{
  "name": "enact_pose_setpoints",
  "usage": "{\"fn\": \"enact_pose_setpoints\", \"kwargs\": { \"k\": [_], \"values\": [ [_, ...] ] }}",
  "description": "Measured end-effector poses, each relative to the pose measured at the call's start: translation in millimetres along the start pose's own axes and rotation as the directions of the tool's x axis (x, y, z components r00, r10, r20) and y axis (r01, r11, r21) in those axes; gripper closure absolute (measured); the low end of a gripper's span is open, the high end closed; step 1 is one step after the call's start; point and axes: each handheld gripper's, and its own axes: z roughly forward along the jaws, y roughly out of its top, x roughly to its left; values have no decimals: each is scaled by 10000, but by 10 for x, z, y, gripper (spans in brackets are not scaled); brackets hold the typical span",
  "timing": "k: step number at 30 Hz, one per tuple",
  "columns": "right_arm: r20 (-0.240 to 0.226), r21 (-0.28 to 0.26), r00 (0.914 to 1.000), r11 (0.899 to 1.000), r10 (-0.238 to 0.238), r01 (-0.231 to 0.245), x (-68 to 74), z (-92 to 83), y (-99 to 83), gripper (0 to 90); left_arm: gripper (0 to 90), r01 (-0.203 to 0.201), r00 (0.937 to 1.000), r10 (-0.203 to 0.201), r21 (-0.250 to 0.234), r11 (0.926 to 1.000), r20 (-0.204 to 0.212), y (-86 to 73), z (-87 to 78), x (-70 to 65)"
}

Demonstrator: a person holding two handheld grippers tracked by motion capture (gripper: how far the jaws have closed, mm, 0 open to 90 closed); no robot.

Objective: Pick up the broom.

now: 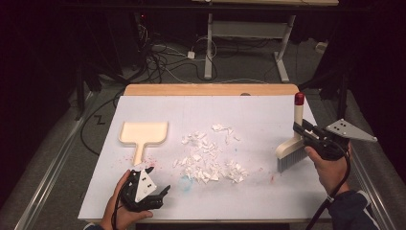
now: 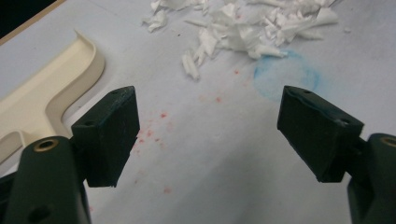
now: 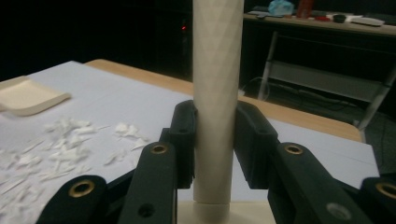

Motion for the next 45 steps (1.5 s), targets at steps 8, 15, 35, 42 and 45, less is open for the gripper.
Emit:
{"fn": "enact_pose_setpoints", "kwargs": {
  "k": [8,15,35,42,45],
  "values": [
    [-411,-278,9951,9957,-895,884,397,-57,139,712,205,273,9966,-209,-797,9964,796,287,74,-162],
    [-989,-449,9855,9900,-1377,1338,781,-35,191,712,213,825,9803,-416,-2083,9746,1933,753,158,-435],
    [-1981,-483,9628,9829,-1840,1779,1425,9,144,709,534,1605,9490,-771,-2580,9527,3057,1441,779,-975],
    [-1995,-784,9608,9805,-1923,1800,1409,-4,160,692,649,1536,9389,-595,-2578,9539,3390,1423,702,-830],
    [-2141,-1026,9531,9753,-2138,1957,1380,-18,181,588,649,986,9410,-134,-2361,9667,3382,1424,644,-777]
  ]
}}
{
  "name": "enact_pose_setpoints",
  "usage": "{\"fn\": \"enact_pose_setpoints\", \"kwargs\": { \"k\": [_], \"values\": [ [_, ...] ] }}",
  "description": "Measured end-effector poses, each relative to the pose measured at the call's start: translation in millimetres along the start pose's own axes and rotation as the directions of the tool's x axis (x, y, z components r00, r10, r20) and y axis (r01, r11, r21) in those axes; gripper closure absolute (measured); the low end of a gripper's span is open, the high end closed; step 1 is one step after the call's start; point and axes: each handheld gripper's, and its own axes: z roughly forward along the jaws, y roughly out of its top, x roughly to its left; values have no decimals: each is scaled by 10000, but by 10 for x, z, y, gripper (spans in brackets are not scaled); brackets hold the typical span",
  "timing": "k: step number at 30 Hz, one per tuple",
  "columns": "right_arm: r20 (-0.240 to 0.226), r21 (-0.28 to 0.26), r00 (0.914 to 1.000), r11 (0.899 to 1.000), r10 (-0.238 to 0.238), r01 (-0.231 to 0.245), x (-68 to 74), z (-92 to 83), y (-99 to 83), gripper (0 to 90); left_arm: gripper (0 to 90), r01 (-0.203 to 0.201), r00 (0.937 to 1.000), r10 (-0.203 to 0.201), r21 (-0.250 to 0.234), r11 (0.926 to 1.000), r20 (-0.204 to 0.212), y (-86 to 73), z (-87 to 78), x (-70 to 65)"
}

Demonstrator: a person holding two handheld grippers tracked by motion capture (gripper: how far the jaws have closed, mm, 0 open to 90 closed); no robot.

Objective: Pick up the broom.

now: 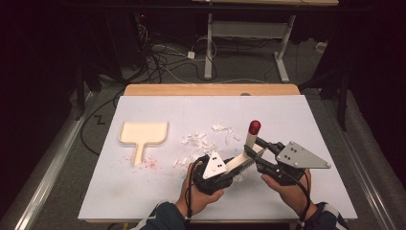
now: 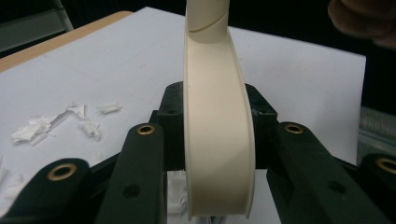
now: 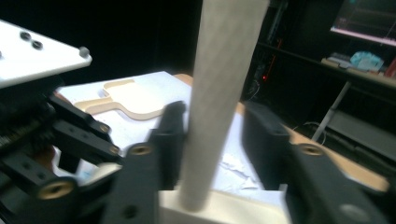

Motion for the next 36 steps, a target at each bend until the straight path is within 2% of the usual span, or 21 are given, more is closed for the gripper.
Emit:
{"fn": "enact_pose_setpoints", "kwargs": {
  "k": [2,3,5,7,8,10,11,14,16,19,22,23,25,28,30,31,32,33,34,35,36],
  "values": [
    [-100,74,9994,9994,-344,345,-54,-34,23,501,649,-144,9998,142,109,9998,107,3,-50,27],
    [-235,45,9982,9984,-556,557,-84,-53,27,482,649,-408,9989,400,355,9985,239,12,-120,69],
    [-718,303,9923,9942,-1005,1029,-144,-70,23,464,649,-707,9970,693,440,9965,342,12,-214,112],
    [-958,418,9893,9926,-1097,1141,-161,-71,14,447,649,-877,9951,853,498,9949,493,8,-277,139],
    [-1599,723,9764,9847,-1454,1584,-190,-63,-29,446,649,-1098,9922,1063,526,9926,651,-11,-371,163],
    [-2223,1048,9620,9771,-1584,1851,-199,-33,-74,445,649,-1405,9874,1350,650,9879,826,-41,-484,183],
    [-2614,1288,9529,9729,-1536,1921,-199,4,-108,443,649,-1405,9874,1350,650,9879,826,-41,-484,183],
    [-3672,1691,9234,9683,-1115,1841,-168,108,-173,422,649,-1602,9784,1524,464,9860,1398,-129,-626,214],
    [-4395,2089,8923,9543,-1034,2135,-96,191,-212,409,649,-1731,9713,1615,534,9835,1746,-165,-654,219],
    [-4779,2316,8683,9345,-1326,2702,35,288,-295,420,648,-1883,9632,1716,637,9800,2066,-199,-638,192],
    [-5452,2389,8314,9307,-1077,2772,108,392,-385,435,648,-2002,9540,1804,612,9778,2395,-201,-614,173],
    [-5803,2329,8080,9300,-1016,2842,129,424,-413,480,647,-1953,9518,1751,577,9790,2519,-202,-614,176],
    [-6065,2202,7889,9325,-991,2863,156,442,-436,534,647,-1887,9484,1686,508,9807,2684,-205,-613,185],
    [-6238,2170,7748,9295,-1029,2981,165,449,-438,587,620,-1728,9525,1552,453,9839,2620,-216,-602,209],
    [-6414,2148,7605,9281,-1006,3040,182,443,-440,637,567,-1693,9536,1529,422,9847,2596,-216,-603,222],
    [-6445,2097,7576,9290,-1033,3051,191,439,-438,643,557,-1743,9566,1600,384,9839,2434,-214,-612,227],
    [-6409,2134,7601,9264,-1069,3103,201,431,-433,668,513,-1743,9566,1600,384,9839,2434,-214,-612,227],
    [-6430,2147,7584,9256,-1062,3117,207,426,-430,680,449,-1660,9640,1558,299,9857,2155,-213,-622,234],
    [-6274,2166,7705,9251,-1129,3119,208,419,-425,680,417,-1309,9767,1288,10,9914,1715,-218,-662,284],
    [-6108,2319,7850,9248,-1030,3017,201,414,-420,680,389,-1270,9814,1259,-21,9919,1452,-219,-682,300],
    [-6051,2369,7901,9252,-983,2965,187,412,-418,680,326,-1270,9885,1265,2,9919,833,-220,-719,317]
  ]
}}
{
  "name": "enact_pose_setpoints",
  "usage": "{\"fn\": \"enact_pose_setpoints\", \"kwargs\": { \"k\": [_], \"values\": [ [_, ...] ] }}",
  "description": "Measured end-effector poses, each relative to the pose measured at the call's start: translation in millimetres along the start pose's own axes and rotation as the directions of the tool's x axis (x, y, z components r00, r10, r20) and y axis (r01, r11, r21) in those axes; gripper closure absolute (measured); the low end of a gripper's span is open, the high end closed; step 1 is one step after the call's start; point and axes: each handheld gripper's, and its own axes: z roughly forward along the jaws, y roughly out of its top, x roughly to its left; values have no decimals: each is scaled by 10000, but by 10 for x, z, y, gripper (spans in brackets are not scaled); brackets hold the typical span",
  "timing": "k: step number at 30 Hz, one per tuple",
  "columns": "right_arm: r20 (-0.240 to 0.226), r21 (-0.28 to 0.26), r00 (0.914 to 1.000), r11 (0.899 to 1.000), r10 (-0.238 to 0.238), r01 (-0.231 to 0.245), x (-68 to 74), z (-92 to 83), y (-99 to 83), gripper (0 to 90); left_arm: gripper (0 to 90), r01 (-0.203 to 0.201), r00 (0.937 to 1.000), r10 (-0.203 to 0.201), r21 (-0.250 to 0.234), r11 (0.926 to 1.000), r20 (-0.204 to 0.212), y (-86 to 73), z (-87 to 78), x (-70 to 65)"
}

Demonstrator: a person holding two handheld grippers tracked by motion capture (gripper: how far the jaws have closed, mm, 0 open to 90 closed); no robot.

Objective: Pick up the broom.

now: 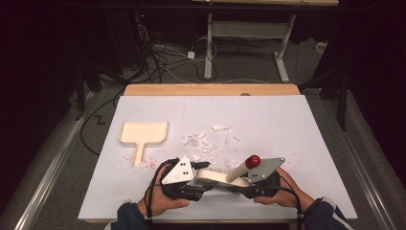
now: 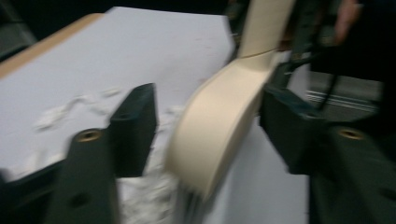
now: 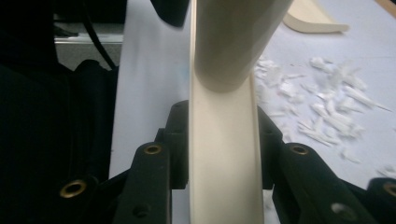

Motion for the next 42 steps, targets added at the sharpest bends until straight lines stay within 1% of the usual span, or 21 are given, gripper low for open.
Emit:
{"fn": "enact_pose_setpoints", "kwargs": {
  "k": [1,3,5,6,7,9,10,11,13,14,15,18,24,25,26,29,31,34,36,38,42],
  "values": [
    [174,-42,9998,10000,-59,60,-15,-25,-6,681,240,-10,9995,10,7,10000,-319,-5,-25,8],
    [475,-83,9987,9998,177,-173,-32,-88,-5,681,209,-113,9933,113,7,9999,-1146,-38,-94,32],
    [879,-309,9955,9990,360,-334,-72,-192,5,681,167,-445,9739,513,359,9984,-2210,-97,-140,58],
    [1011,-384,9936,9981,512,-475,-86,-228,8,681,162,-599,9579,746,609,9963,-2773,-139,-157,71],
    [1134,-515,9916,9971,624,-568,-112,-271,9,681,162,-457,9514,635,657,9968,-3014,-187,-183,101],
    [1319,-611,9888,9962,697,-621,-136,-313,10,681,162,-217,9498,393,598,9980,-3104,-237,-215,134],
    [1545,-636,9844,9951,847,-757,-162,-350,12,681,162,-108,9413,334,688,9976,-3358,-296,-256,157],
    [1986,-701,9735,9923,1138,-1017,-230,-416,3,681,162,14,9331,280,813,9967,-3585,-370,-312,176],
    [2311,-715,9633,9898,1366,-1232,-279,-458,-16,680,163,147,9248,229,957,9953,-3797,-449,-374,177],
    [2311,-715,9633,9898,1366,-1232,-279,-458,-16,680,162,147,9248,229,957,9953,-3797,-449,-374,177],
    [2812,-640,9468,9874,1567,-1444,-331,-507,-54,680,162,251,9186,190,1062,9940,-3947,-530,-439,157],
    [3162,-597,9292,9816,1911,-1816,-400,-569,-116,680,162,302,9103,220,1193,9924,-4133,-628,-501,129],
    [4036,-364,8866,9722,2260,-2312,-503,-687,-211,680,161,705,9055,78,1687,9831,-4242,-872,-571,148],
    [4036,-364,8866,9722,2260,-2312,-503,-687,-211,680,160,705,9055,78,1687,9831,-4242,-872,-571,148],
    [4306,-338,8713,9690,2352,-2449,-530,-729,-239,680,160,727,9018,93,1729,9822,-4321,-919,-620,137],
    [4781,-281,8423,9628,2490,-2687,-573,-776,-290,680,160,925,8995,-109,1661,9818,-4369,-985,-690,130],
    [4847,-305,8328,9567,2675,-2896,-620,-797,-335,680,161,1008,8970,-153,1707,9802,-4418,-1012,-702,127],
    [5053,-233,8148,9483,2842,-3164,-684,-804,-391,680,160,1140,8999,-249,1800,9770,-4353,-1060,-706,108],
    [5122,-204,8113,9484,2818,-3165,-700,-803,-402,680,160,1112,9021,-217,1837,9767,-4310,-1061,-700,102],
    [5362,-72,7962,9447,2805,-3279,-755,-783,-443,680,160,1091,9024,-147,1954,9746,-4306,-1056,-678,95],
    [5532,94,7849,9400,2792,-3410,-823,-741,-482,680,160,1204,9009,-241,1962,9731,-4333,-1065,-670,110]
  ]
}}
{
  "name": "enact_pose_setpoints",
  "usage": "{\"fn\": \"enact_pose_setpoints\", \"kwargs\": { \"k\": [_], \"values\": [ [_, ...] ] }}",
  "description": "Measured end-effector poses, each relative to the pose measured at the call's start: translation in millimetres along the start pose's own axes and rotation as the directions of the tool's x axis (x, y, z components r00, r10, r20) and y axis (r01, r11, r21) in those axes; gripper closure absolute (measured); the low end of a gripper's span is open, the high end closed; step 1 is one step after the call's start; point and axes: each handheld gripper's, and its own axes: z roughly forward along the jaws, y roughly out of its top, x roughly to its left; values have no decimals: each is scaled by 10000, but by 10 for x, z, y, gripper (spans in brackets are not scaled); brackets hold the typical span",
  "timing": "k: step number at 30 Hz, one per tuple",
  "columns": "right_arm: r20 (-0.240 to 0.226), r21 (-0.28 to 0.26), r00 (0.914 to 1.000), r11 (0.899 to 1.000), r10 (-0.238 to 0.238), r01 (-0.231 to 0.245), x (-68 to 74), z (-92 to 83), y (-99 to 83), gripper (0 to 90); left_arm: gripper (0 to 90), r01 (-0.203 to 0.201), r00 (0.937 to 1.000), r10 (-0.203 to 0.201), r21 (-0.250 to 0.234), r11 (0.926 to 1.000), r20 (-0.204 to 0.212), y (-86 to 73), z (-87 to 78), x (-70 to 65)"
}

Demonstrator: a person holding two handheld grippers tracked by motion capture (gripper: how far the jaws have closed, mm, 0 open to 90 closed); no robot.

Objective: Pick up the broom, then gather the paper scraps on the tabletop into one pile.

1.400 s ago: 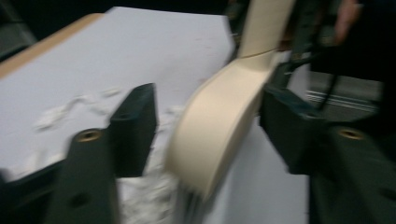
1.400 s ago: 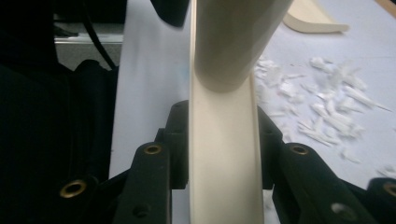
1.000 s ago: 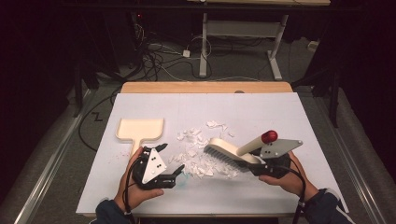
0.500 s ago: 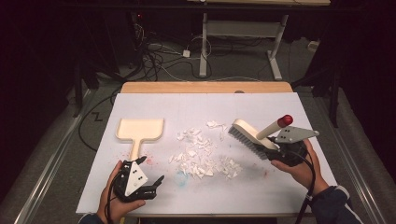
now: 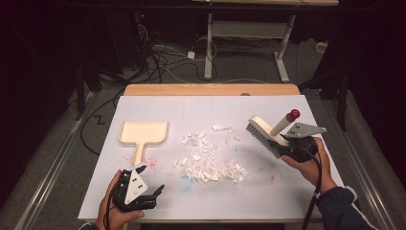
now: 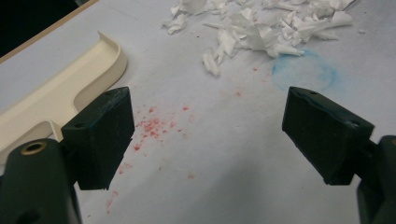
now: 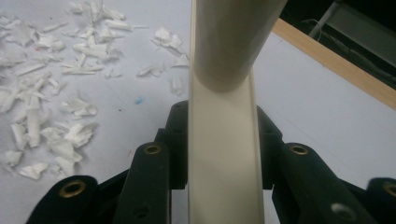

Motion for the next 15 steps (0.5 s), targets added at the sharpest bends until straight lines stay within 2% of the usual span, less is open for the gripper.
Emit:
{"fn": "enact_pose_setpoints", "kwargs": {
  "k": [3,5,7,10,11,12,13,14,15],
  "values": [
    [28,146,10000,9999,4,-4,-19,48,0,680,160,13,10000,-13,59,10000,-37,0,2,2],
    [310,289,9995,9995,-102,93,-65,113,21,681,160,8,10000,-7,91,10000,-61,-5,0,4],
    [354,289,9993,9996,-69,59,-86,138,29,681,160,-27,10000,28,134,9999,-74,-5,-3,4],
    [828,548,9966,9985,-51,6,-153,277,52,681,160,42,9999,-42,37,10000,-136,3,-19,5],
    [828,548,9966,9985,-51,6,-153,277,52,681,160,42,9999,-42,37,10000,-136,3,-19,5],
    [931,633,9956,9980,-94,35,-162,309,59,681,160,34,9999,-33,53,10000,-127,2,-17,3],
    [1244,731,9915,9969,-378,289,-165,406,95,681,160,52,9999,-51,61,10000,-137,2,-13,1],
    [1244,731,9915,9969,-378,289,-165,406,95,681,160,72,9999,-72,54,10000,-129,2,-11,2],
    [1296,742,9902,9963,-517,423,-161,494,151,681,160,100,9999,-99,53,9999,-101,2,-7,4]
  ]
}}
